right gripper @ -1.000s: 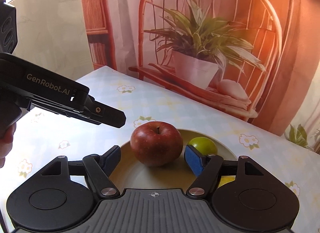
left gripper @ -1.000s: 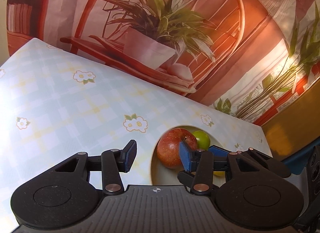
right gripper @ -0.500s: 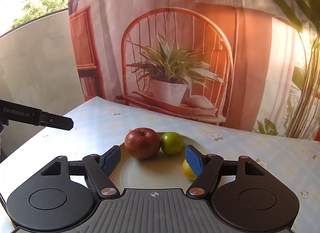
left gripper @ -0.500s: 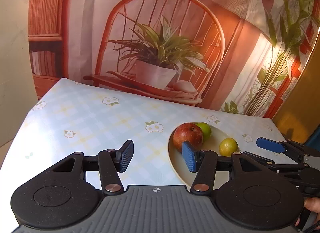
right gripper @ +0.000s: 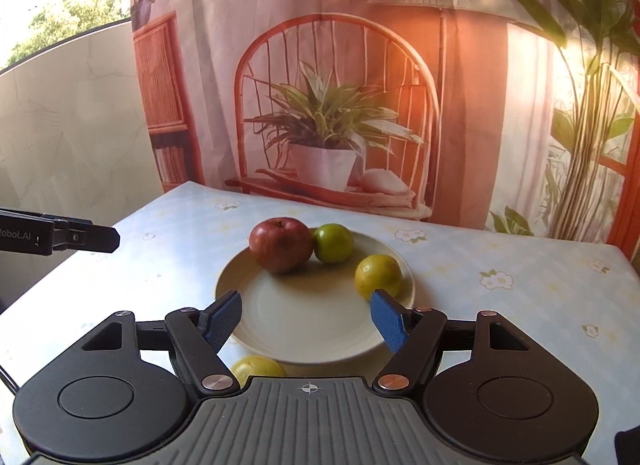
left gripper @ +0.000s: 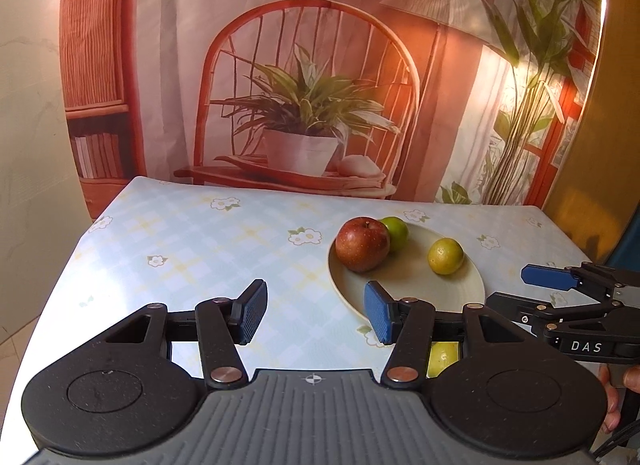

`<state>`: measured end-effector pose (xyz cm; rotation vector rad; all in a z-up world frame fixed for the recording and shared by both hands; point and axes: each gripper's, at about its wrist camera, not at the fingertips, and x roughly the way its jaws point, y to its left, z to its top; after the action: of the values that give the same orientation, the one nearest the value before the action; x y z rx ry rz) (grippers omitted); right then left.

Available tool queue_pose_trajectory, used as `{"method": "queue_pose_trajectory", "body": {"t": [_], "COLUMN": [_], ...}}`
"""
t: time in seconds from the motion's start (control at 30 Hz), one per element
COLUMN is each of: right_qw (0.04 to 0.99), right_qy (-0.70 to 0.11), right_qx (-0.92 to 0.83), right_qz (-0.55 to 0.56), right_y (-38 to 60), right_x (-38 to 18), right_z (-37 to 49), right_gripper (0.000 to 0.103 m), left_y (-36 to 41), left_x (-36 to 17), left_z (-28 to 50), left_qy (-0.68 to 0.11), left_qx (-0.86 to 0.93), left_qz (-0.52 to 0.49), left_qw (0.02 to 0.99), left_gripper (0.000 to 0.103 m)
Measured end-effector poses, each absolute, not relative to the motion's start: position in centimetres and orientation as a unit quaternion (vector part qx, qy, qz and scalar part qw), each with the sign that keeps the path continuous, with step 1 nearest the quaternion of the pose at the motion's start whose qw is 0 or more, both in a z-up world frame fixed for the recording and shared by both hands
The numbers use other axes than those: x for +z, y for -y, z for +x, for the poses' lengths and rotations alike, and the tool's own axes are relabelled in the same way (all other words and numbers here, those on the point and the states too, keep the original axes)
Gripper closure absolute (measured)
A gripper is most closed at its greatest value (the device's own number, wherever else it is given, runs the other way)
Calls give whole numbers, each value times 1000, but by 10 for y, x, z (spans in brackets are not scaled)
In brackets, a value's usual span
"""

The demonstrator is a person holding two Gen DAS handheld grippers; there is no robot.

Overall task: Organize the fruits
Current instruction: 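Move both open grippers back to the fruit pile beside the plate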

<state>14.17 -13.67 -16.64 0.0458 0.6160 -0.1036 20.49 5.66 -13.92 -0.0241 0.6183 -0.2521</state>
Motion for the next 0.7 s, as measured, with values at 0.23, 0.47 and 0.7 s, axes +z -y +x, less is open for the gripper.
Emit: {"method": "queue_pose_trajectory", "body": {"t": [0.23,0.47,0.7], "right_qw": [941,928,909], "right_qy": [-332,-363,-396], "right_qx": [-54,-45,-10], "right_qz": [39,69,131], "right_y": [143,150,156], "right_x": [-180,-194,-209], "right_z": [123,112,118], "right_gripper": [41,55,64], "left_y": [-47,-46,-43], "left_x": [-154,-164,-171], "left_z": [193,185,183], "left_qy": [-319,-334,-349], "left_qx": [-137,-141,-151], "left_qz": [6,9,9], "left_qw": [938,932,925], "left_gripper": [46,46,46]}}
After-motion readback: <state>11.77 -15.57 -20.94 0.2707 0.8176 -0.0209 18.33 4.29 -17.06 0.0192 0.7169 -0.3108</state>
